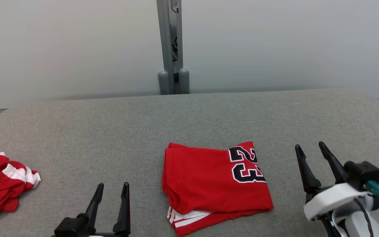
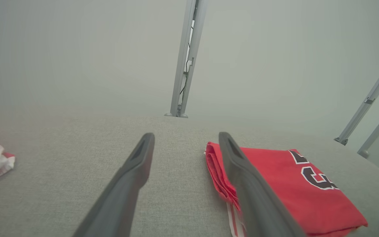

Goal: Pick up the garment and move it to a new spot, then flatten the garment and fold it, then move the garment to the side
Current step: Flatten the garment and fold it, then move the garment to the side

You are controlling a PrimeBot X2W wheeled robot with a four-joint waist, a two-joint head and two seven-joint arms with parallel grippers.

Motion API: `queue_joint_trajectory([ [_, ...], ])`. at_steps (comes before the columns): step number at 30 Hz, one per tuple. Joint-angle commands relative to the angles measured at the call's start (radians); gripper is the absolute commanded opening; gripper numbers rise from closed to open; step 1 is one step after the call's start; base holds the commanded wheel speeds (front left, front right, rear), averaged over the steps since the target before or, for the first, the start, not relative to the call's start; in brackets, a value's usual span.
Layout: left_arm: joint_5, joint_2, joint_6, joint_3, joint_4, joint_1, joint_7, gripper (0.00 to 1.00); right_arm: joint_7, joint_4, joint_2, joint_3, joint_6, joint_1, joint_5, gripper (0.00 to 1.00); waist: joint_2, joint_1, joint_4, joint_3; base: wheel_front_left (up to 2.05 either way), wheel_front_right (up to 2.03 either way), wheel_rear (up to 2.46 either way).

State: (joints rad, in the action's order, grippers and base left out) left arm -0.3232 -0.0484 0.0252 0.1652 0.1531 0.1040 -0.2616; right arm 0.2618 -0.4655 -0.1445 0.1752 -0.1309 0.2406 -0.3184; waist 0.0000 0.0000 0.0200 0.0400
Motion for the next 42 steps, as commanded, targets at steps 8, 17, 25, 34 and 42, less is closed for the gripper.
queue_joint_trajectory([
  [8,0.039,-0.004,0.002,-0.001,0.000,0.012,-0.004,1.00,0.005,0.162,-0.009,-0.047,0.000,-0.184,0.099,1.00,0.0000,0.0000,0.008,0.030,0.00,0.00,0.00],
  [17,0.061,-0.004,0.013,-0.009,-0.010,0.062,-0.004,1.00,0.005,0.251,0.031,-0.081,0.000,-0.336,0.122,1.00,0.0000,0.0000,0.001,0.065,0.00,0.00,0.00],
  [25,0.078,-0.004,0.012,0.000,-0.010,0.091,-0.004,1.00,0.005,0.254,0.052,-0.087,0.000,-0.374,0.144,1.00,0.0000,0.0000,-0.006,0.087,0.00,0.00,0.00],
  [34,0.086,-0.004,0.009,-0.001,-0.005,0.095,-0.004,1.00,0.005,0.255,0.064,-0.089,0.000,-0.381,0.153,1.00,0.0000,0.0000,-0.011,0.090,0.00,0.00,0.00],
  [42,0.091,-0.004,0.002,0.014,-0.001,0.073,-0.004,1.00,0.005,0.154,0.075,-0.050,0.000,-0.311,0.065,1.00,0.0000,0.0000,-0.029,0.063,0.00,0.00,0.00],
])
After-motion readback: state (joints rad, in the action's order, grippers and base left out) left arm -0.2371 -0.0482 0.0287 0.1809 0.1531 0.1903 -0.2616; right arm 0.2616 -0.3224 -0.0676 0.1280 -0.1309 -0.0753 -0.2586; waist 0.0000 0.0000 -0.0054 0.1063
